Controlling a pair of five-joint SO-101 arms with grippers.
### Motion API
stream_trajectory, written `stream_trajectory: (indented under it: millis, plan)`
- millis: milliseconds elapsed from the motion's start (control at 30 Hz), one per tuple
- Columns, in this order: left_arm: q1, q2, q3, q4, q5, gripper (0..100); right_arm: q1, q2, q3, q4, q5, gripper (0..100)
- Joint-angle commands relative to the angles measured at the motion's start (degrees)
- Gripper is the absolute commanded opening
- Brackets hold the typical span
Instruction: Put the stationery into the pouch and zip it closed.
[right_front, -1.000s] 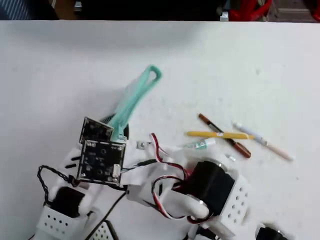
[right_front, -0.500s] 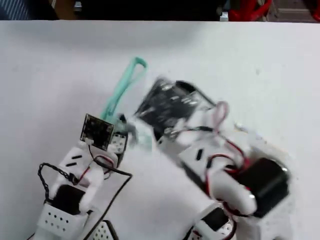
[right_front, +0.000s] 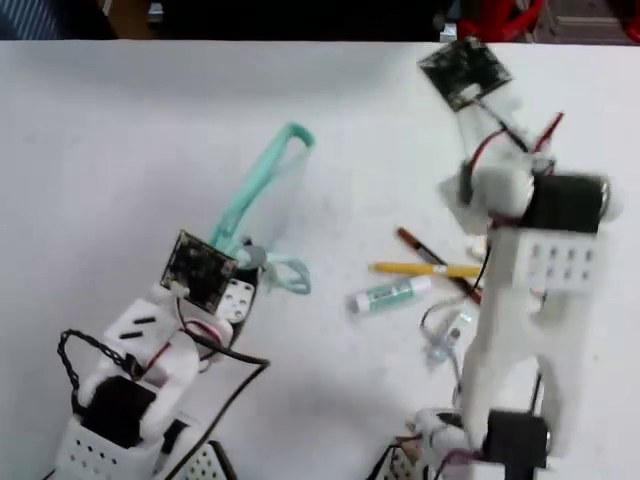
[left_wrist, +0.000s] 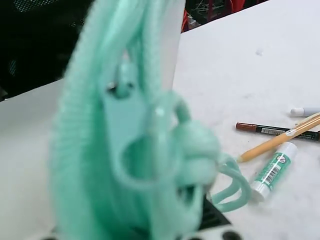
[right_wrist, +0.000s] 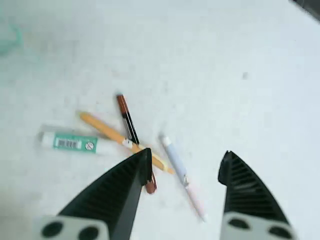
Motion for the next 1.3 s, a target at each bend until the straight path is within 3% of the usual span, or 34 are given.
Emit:
stream_trajectory:
  millis: [0,167,267,400,667,1100,1267]
  plan:
    - [0.84,1.63,-6.51,2.64,-0.44,2,8.22,3.91,3.87,0.13,7.47,21.1]
    - [3.21,13.67,-11.96,4.40,-0.26,2,14.02,3.38,9.85,-4.00,13.10,21.1]
    - [0.92,19.74,-14.07,3.60,2.02,2,16.57,2.07,14.33,-7.96,15.12,21.1]
    - [-3.38,18.42,-10.64,-0.70,3.96,2,18.59,1.10,22.07,-12.97,17.32,21.1]
    - [-0.92,17.10,-4.48,-5.36,3.96,2,21.32,1.01,30.77,-18.95,24.09,21.2]
    - [-1.27,16.92,-4.31,-5.45,4.04,2,27.91,1.19,43.25,-30.90,46.59,21.2]
    - [-1.27,16.92,-4.22,-5.19,3.96,2,26.24,1.63,50.11,-38.81,47.03,21.2]
